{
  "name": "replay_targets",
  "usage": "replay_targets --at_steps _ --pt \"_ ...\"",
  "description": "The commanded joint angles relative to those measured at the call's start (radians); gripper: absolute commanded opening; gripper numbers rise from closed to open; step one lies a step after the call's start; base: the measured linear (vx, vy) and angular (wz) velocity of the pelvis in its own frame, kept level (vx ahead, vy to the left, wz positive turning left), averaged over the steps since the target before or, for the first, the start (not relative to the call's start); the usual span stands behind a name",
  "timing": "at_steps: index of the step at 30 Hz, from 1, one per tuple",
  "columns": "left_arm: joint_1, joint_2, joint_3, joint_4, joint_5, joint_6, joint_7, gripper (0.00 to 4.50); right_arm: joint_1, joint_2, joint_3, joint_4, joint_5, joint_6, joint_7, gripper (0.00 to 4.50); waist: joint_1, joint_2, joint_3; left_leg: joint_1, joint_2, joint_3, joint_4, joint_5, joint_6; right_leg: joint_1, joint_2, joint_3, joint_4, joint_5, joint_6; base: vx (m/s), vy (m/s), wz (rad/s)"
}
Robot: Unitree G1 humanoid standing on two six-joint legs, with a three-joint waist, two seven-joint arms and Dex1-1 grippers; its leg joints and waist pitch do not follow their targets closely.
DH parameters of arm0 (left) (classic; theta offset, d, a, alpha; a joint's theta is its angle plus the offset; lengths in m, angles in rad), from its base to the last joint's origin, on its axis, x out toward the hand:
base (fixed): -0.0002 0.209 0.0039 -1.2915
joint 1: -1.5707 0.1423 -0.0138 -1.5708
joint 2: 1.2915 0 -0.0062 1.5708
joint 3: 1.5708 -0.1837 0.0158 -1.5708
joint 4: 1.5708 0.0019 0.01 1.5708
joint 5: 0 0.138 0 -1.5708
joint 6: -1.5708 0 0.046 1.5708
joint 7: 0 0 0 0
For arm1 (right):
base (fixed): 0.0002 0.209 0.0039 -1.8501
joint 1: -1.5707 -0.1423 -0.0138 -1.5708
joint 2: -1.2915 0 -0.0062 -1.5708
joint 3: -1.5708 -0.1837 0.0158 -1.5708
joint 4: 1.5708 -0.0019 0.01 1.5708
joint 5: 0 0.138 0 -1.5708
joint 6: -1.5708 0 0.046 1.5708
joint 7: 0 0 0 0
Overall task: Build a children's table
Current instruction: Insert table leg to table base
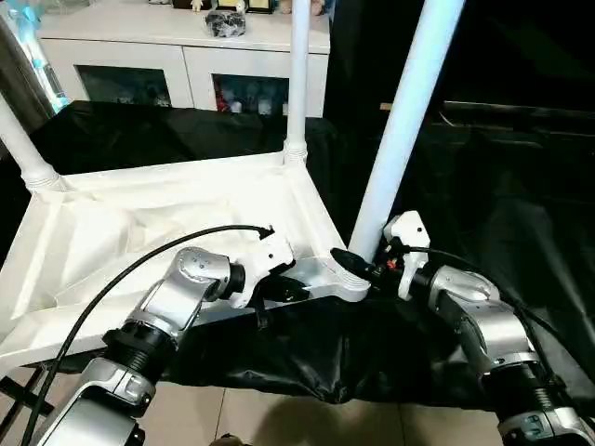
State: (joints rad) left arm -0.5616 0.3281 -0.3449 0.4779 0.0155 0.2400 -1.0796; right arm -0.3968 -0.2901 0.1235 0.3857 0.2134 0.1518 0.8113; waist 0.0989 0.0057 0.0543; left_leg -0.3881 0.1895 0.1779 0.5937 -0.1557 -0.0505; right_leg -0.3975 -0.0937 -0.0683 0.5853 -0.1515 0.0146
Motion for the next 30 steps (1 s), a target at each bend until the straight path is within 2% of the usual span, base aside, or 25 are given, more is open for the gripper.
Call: replay_targets --at_steps 1,3,4,7,10,14,16,21,22,23,24,25,26,27,28,29,30 --pt "-0.040 -0.020 0.006 -0.003 -0.027 -0.043 -0.011 0.00 0.035 -0.007 0.051 0.068 -0.021 0.038 0.060 1.93 -0.011 -0.005 -0.056 0.039 0.036 -0.027 -0.087 -0.514 -0.035 0.007 -0.063 0.028 -0.105 -0.631 -0.103 0.000 0.000 0.00" --pt "-0.040 -0.019 0.005 -0.002 -0.027 -0.048 -0.017 0.00 0.033 -0.007 0.051 0.071 -0.017 0.035 0.072 1.93 -0.009 -0.005 -0.057 0.039 0.036 -0.025 -0.089 -0.501 -0.031 0.008 -0.062 0.030 -0.105 -0.611 -0.110 0.000 0.000 0.00" --pt "-0.040 -0.016 0.000 -0.004 -0.030 -0.056 -0.033 0.00 0.030 -0.009 0.049 0.077 -0.006 0.034 0.097 1.93 -0.009 0.000 -0.055 0.040 0.037 -0.026 -0.090 -0.504 -0.031 0.007 -0.062 0.031 -0.105 -0.605 -0.113 0.000 0.000 0.00" --pt "-0.039 -0.004 -0.013 -0.017 -0.034 -0.068 -0.082 0.00 0.018 -0.020 0.052 0.093 0.008 0.020 0.158 1.93 -0.010 -0.001 -0.053 0.034 0.038 -0.025 -0.096 -0.499 -0.026 0.014 -0.060 0.033 -0.100 -0.557 -0.128 0.000 0.000 0.00" --pt "-0.035 0.019 -0.028 -0.036 -0.031 -0.067 -0.130 0.00 0.006 -0.033 0.062 0.120 0.002 -0.007 0.208 1.93 -0.009 0.001 -0.044 0.033 0.040 -0.026 -0.099 -0.506 -0.024 0.011 -0.061 0.034 -0.098 -0.548 -0.142 0.000 0.000 0.00" --pt "-0.039 0.027 -0.029 -0.035 -0.026 -0.068 -0.135 0.00 0.001 -0.037 0.065 0.135 -0.003 -0.023 0.223 1.93 -0.010 0.000 -0.042 0.036 0.040 -0.025 -0.101 -0.515 -0.024 0.008 -0.060 0.036 -0.099 -0.550 -0.146 0.000 0.000 0.00" --pt "-0.055 0.028 -0.016 -0.018 -0.019 -0.064 -0.122 0.00 -0.001 -0.042 0.067 0.137 -0.004 -0.029 0.244 1.93 -0.012 0.001 -0.035 0.037 0.040 -0.025 -0.104 -0.532 -0.026 0.006 -0.059 0.036 -0.102 -0.565 -0.143 0.000 0.000 0.00" --pt "-0.078 0.023 0.004 0.009 -0.018 -0.062 -0.107 0.00 -0.012 -0.035 0.053 0.162 -0.003 -0.044 0.264 1.93 -0.011 -0.003 -0.029 0.041 0.038 -0.027 -0.104 -0.537 -0.024 0.003 -0.063 0.035 -0.111 -0.631 -0.126 0.000 0.000 0.00" --pt "-0.078 0.022 0.007 0.007 -0.019 -0.059 -0.100 0.00 -0.014 -0.033 0.051 0.168 -0.004 -0.047 0.260 1.93 -0.013 -0.012 -0.023 0.039 0.039 -0.027 -0.106 -0.539 -0.021 0.000 -0.064 0.034 -0.116 -0.651 -0.120 0.000 0.000 0.00" --pt "-0.077 0.020 0.009 0.005 -0.019 -0.055 -0.092 0.00 -0.015 -0.032 0.049 0.173 -0.006 -0.050 0.255 1.93 -0.011 -0.008 -0.021 0.040 0.039 -0.030 -0.105 -0.544 -0.022 0.000 -0.065 0.033 -0.115 -0.668 -0.117 0.000 0.000 0.00" --pt "-0.075 0.015 0.017 -0.004 -0.020 -0.041 -0.070 0.00 -0.020 -0.023 0.043 0.188 -0.013 -0.056 0.225 1.93 -0.012 -0.011 -0.020 0.043 0.039 -0.030 -0.105 -0.555 -0.025 -0.003 -0.067 0.032 -0.121 -0.699 -0.107 0.000 0.000 0.00" --pt "-0.074 0.010 0.023 -0.012 -0.021 -0.027 -0.053 0.00 -0.026 -0.014 0.035 0.203 -0.019 -0.063 0.193 1.93 -0.012 -0.008 -0.019 0.045 0.040 -0.032 -0.104 -0.562 -0.028 -0.005 -0.068 0.031 -0.121 -0.709 -0.105 0.000 0.000 0.00" --pt "-0.076 -0.001 0.034 -0.018 -0.016 -0.010 -0.012 0.00 -0.041 0.005 0.020 0.237 -0.032 -0.078 0.132 1.93 -0.017 -0.005 -0.014 0.048 0.039 -0.035 -0.104 -0.595 -0.040 -0.010 -0.067 0.026 -0.126 -0.734 -0.100 0.000 0.000 0.00" --pt "-0.078 -0.013 0.045 -0.028 -0.011 0.010 0.027 0.00 -0.059 0.023 0.008 0.278 -0.050 -0.099 0.063 1.93 -0.027 -0.011 -0.008 0.056 0.036 -0.040 -0.102 -0.646 -0.051 -0.014 -0.061 0.008 -0.139 -0.778 -0.077 0.000 0.000 0.00" --pt "-0.078 -0.013 0.045 -0.028 -0.011 0.010 0.028 0.00 -0.060 0.024 0.008 0.279 -0.051 -0.099 0.061 1.93 -0.035 -0.008 -0.006 0.058 0.034 -0.046 -0.102 -0.675 -0.054 -0.007 -0.060 -0.008 -0.146 -0.793 -0.060 -0.054 0.013 -0.07" --pt "-0.079 -0.018 0.049 -0.032 -0.009 0.019 0.043 0.00 -0.069 0.032 0.003 0.299 -0.060 -0.111 0.030 1.93 -0.037 -0.003 -0.004 0.060 0.038 -0.049 -0.105 -0.694 -0.057 -0.003 -0.061 -0.016 -0.146 -0.789 -0.057 0.000 0.000 0.00" --pt "-0.083 -0.037 0.060 -0.040 -0.002 0.057 0.094 0.00 -0.085 0.053 -0.005 0.334 -0.068 -0.123 -0.022 1.93 -0.048 -0.001 -0.003 0.043 0.044 -0.055 -0.121 -0.720 -0.057 0.024 -0.056 -0.034 -0.141 -0.738 -0.049 0.000 0.000 0.00"
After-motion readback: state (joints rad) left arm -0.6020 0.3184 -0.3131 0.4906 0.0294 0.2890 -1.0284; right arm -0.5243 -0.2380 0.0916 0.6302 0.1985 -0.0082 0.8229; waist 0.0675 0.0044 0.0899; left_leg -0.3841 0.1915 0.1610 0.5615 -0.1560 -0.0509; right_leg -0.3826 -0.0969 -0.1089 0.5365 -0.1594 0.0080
